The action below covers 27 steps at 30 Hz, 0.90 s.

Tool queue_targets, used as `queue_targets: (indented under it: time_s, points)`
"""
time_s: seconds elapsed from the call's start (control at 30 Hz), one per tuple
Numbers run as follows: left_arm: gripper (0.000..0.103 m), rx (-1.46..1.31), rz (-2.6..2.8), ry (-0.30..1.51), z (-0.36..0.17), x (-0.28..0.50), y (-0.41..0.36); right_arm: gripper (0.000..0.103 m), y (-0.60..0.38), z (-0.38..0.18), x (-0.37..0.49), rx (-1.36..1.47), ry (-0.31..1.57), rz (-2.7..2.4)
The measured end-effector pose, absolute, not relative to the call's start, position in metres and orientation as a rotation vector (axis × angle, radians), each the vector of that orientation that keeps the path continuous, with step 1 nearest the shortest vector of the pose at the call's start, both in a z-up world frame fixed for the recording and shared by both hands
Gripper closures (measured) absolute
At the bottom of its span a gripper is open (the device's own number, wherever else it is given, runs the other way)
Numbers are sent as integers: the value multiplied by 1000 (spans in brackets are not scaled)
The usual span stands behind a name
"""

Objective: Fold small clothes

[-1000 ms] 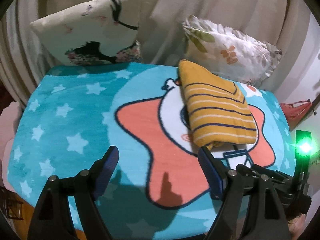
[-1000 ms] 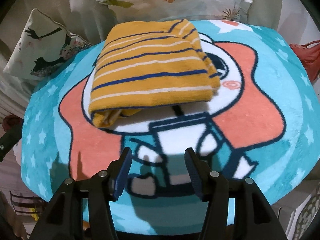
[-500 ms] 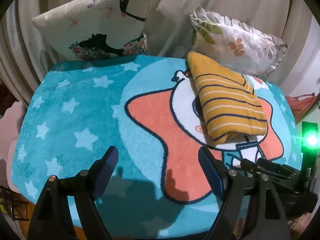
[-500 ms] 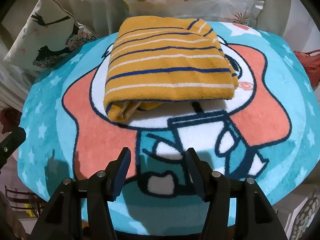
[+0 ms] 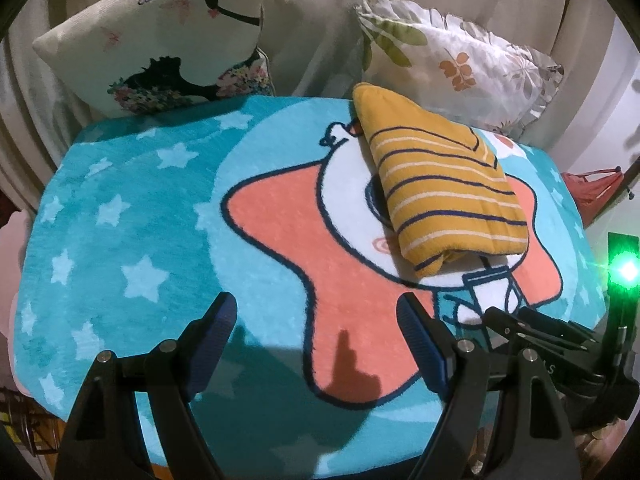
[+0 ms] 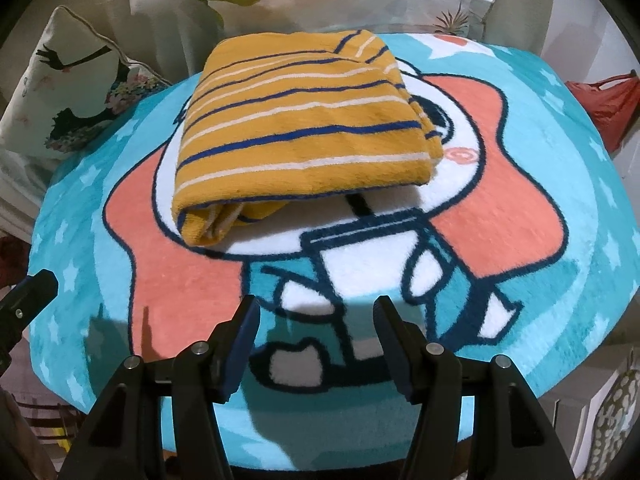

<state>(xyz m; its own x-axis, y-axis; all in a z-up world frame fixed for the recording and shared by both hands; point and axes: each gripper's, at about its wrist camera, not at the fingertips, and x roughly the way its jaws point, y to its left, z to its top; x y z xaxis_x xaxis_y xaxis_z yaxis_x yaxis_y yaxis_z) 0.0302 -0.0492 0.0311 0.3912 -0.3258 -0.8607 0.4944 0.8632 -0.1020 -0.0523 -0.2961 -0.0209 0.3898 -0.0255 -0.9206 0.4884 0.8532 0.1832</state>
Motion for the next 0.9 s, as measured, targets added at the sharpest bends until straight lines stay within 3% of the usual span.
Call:
queue_targets:
  time_s: [0.9]
  points:
    - [22,156,-507,1089,18,43,-21,37,-269,-27,-37,440,1152,-347]
